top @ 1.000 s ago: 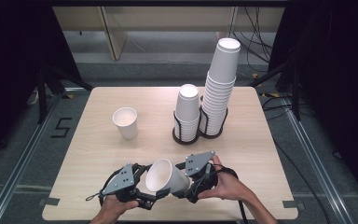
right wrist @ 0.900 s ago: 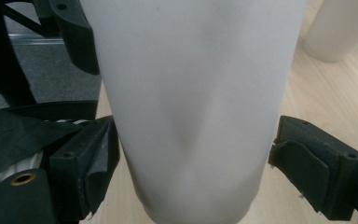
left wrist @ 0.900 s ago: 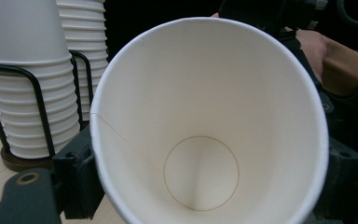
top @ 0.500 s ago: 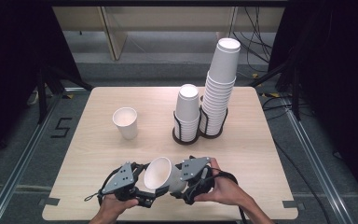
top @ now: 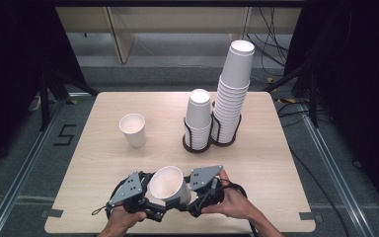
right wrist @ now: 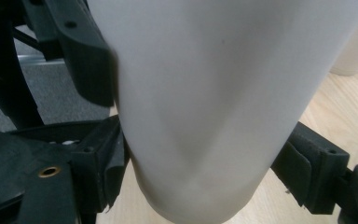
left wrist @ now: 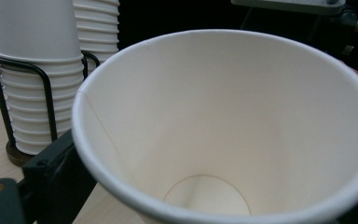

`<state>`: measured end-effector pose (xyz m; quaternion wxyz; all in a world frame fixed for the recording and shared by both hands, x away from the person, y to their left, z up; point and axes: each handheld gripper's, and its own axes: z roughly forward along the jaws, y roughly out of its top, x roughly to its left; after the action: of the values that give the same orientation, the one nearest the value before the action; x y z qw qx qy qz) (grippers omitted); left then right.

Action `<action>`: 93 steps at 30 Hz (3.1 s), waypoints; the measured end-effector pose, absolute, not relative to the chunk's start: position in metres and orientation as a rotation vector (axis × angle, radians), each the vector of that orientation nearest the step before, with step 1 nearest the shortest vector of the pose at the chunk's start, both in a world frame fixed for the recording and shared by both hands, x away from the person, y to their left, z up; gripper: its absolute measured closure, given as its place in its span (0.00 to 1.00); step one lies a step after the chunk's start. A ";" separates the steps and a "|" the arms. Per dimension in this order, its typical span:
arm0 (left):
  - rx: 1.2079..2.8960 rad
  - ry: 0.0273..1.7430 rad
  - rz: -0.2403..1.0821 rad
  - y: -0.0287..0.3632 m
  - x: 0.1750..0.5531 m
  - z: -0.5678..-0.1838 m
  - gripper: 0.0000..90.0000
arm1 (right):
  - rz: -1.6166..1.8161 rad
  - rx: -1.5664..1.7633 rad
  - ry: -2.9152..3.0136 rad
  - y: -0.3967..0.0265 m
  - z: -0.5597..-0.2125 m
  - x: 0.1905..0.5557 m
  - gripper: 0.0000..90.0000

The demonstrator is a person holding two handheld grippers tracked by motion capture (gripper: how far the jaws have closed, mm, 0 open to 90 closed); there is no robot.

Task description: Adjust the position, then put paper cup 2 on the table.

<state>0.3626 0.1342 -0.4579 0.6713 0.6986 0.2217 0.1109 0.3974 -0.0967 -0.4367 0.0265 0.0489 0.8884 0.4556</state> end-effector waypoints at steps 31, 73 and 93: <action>1.598 0.811 0.592 0.181 0.391 -0.463 0.17 | 1.374 0.419 2.715 -0.122 -0.454 0.413 0.20; 1.572 1.123 0.870 0.240 0.426 -0.484 0.16 | 1.284 0.560 2.659 -0.159 -0.466 0.413 0.18; 1.517 1.231 0.927 0.258 0.458 -0.485 0.16 | 1.260 0.563 2.674 -0.162 -0.469 0.413 0.18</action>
<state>0.4583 0.2576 -0.4854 0.4703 0.6192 0.5023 0.3783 0.4128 -0.1621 -0.4689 0.0661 0.1868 0.8867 0.4176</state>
